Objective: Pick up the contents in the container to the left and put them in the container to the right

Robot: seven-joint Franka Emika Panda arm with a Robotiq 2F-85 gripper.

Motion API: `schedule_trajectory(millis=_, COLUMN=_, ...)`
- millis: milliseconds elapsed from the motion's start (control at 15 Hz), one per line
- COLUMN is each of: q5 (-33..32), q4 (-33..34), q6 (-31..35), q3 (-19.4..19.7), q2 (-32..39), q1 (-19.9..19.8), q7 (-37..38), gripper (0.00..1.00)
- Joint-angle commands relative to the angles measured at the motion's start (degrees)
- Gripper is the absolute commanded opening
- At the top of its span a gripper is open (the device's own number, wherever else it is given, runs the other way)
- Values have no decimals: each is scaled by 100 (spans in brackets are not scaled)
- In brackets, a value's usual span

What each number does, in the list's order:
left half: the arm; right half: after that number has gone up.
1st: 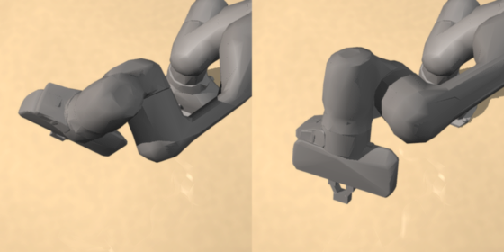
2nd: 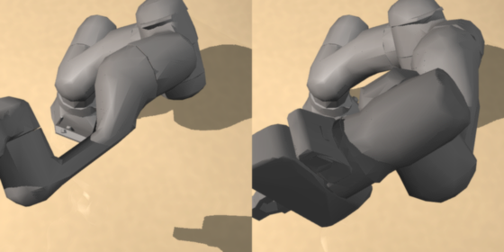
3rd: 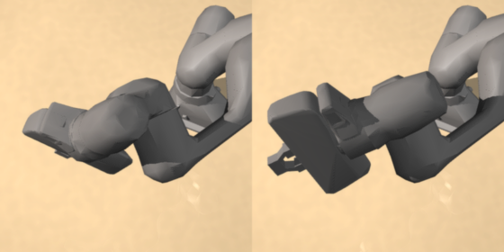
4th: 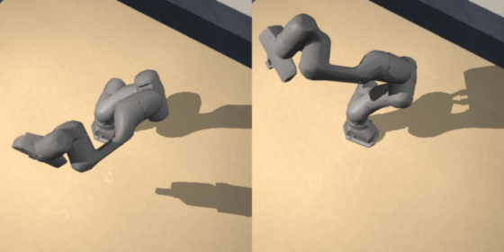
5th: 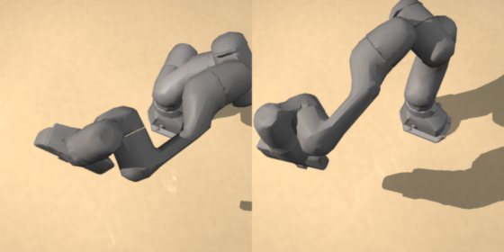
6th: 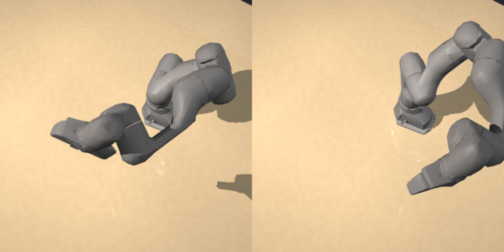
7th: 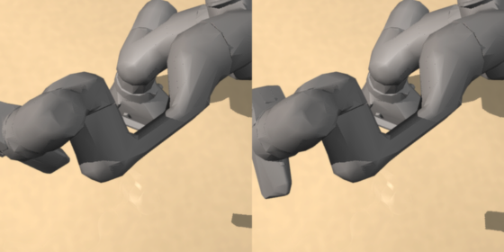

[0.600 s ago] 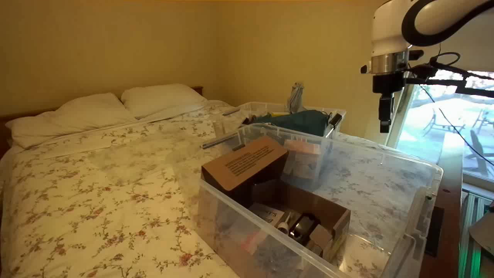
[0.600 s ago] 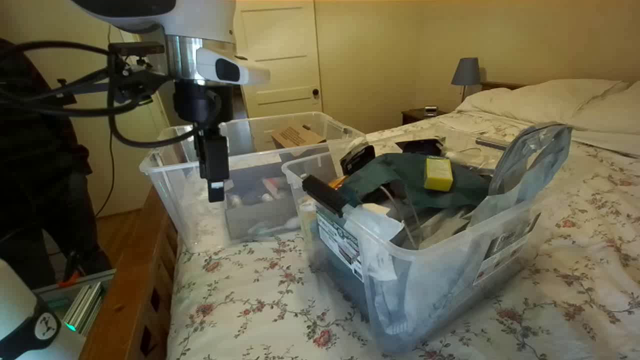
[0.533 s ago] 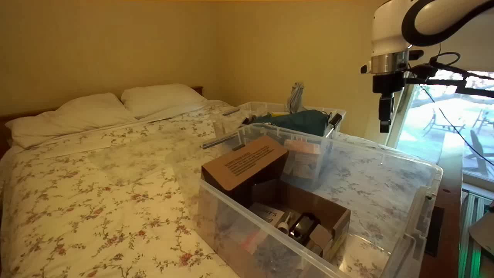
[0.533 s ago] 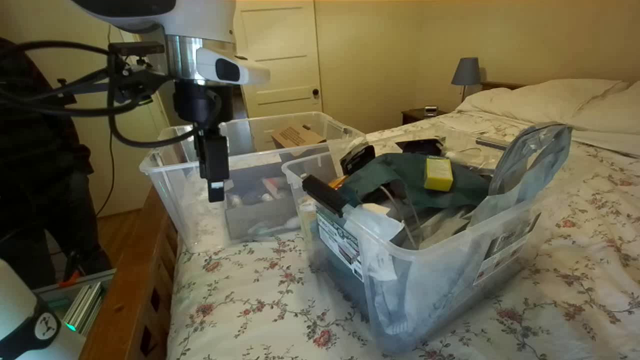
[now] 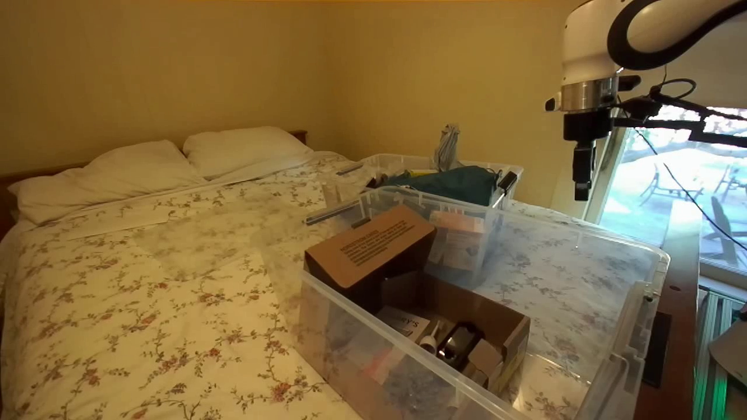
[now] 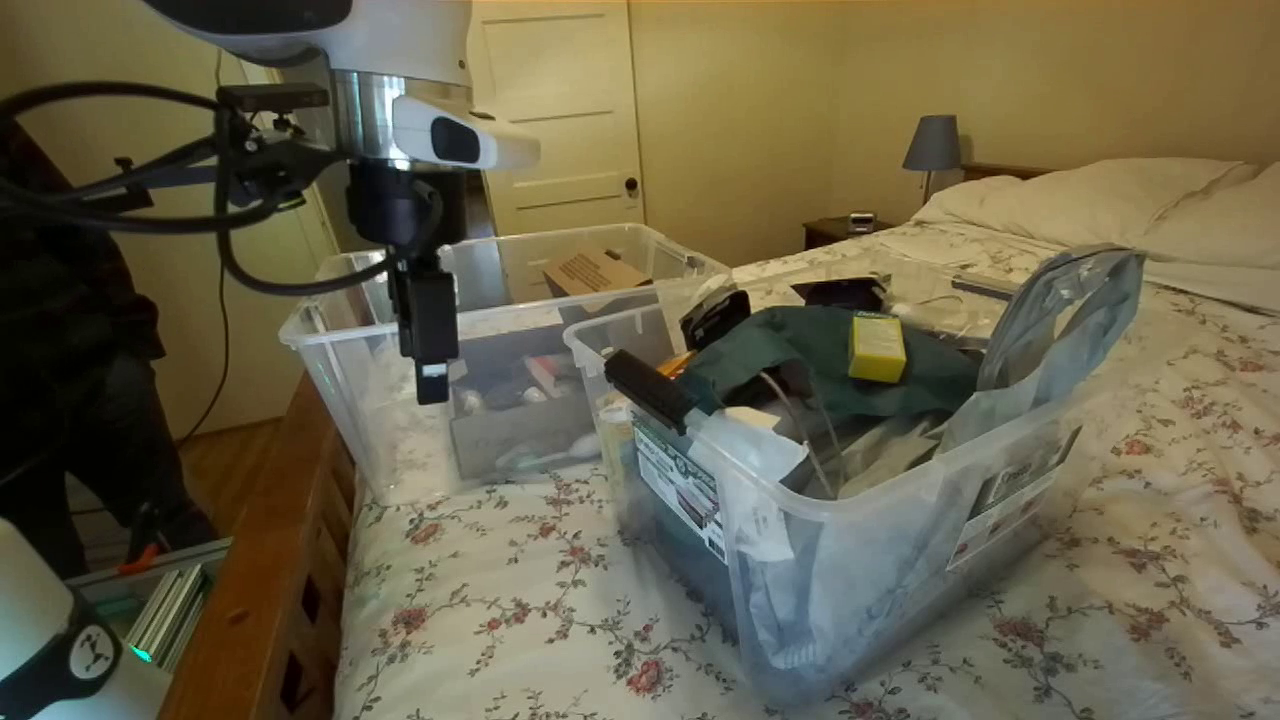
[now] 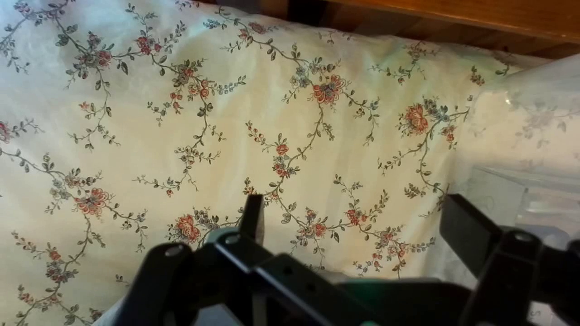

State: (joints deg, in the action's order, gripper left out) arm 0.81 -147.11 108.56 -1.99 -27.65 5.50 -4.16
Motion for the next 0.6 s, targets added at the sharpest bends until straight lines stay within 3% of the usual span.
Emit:
schedule_trajectory(millis=0, q5=11, q4=6, q6=-8, q3=-25, q2=1, q1=-25, q7=-8, gripper=100)
schedule_trajectory(millis=400, q5=11, q4=7, q6=-8, q3=-25, q2=1, q1=-25, q7=-8, gripper=100)
schedule_trajectory(millis=533, q5=-17, q4=105, q6=309, q3=-206, q2=-42, q1=152, q7=-73, gripper=100)
